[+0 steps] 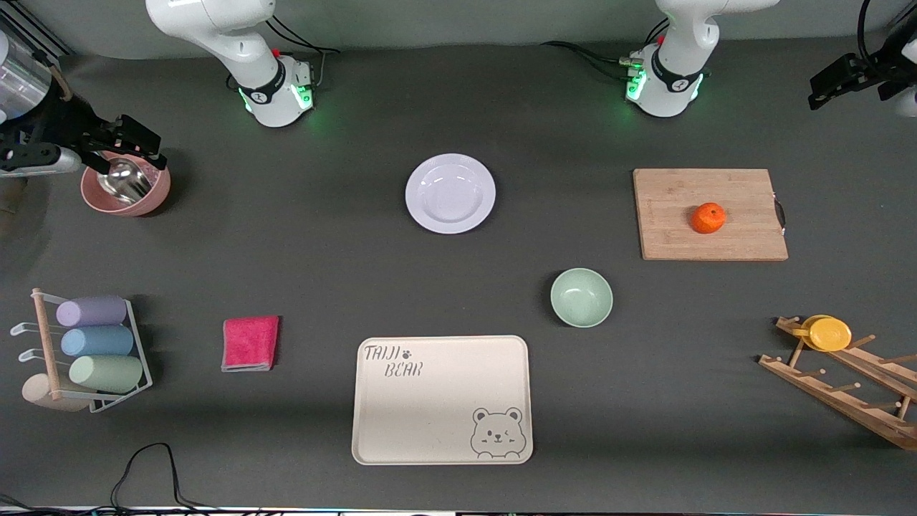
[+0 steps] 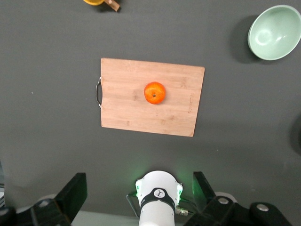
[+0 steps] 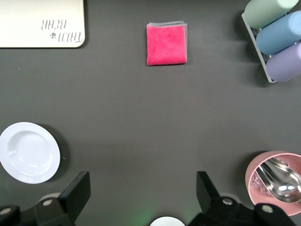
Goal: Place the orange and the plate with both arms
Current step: 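Lower the left gripper onto the orange while the right gripper reaches the plate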
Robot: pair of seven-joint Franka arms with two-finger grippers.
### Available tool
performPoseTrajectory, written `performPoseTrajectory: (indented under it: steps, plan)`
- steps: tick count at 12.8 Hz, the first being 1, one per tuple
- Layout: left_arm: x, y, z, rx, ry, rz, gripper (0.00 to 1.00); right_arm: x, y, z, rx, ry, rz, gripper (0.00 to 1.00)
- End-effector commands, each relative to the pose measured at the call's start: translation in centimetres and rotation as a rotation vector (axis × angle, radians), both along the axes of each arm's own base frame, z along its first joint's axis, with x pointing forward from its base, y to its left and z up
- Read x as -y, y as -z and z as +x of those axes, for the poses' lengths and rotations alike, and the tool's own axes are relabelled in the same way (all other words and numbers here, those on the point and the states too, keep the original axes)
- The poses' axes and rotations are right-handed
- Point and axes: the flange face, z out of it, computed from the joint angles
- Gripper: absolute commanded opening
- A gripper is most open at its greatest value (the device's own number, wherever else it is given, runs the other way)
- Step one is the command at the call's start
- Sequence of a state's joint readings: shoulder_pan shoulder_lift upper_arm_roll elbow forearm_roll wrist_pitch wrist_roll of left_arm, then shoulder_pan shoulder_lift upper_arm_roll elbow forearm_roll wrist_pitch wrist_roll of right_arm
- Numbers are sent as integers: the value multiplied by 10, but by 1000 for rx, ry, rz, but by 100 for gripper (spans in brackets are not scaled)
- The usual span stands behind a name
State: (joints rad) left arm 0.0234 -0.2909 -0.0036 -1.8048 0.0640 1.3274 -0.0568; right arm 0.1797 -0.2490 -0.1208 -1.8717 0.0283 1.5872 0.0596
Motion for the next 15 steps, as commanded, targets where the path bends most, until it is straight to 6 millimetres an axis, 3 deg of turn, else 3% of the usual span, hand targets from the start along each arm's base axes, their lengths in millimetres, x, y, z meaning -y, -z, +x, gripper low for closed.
performPoseTrajectory:
  steps: [1,5,11,15]
  plan:
    - [0,40,2,-28,-5,-2,100,2,25,-21,-52,19,123,100]
    - [0,141,-1,-74,8,-5,100,-12,77,-42,-113,33,295,100]
    - [-14,289,-28,-12,-12,-17,100,-31,192,-64,-74,-14,601,100]
    - [-15,329,-22,10,-10,-22,100,-39,272,-76,-77,-1,818,100]
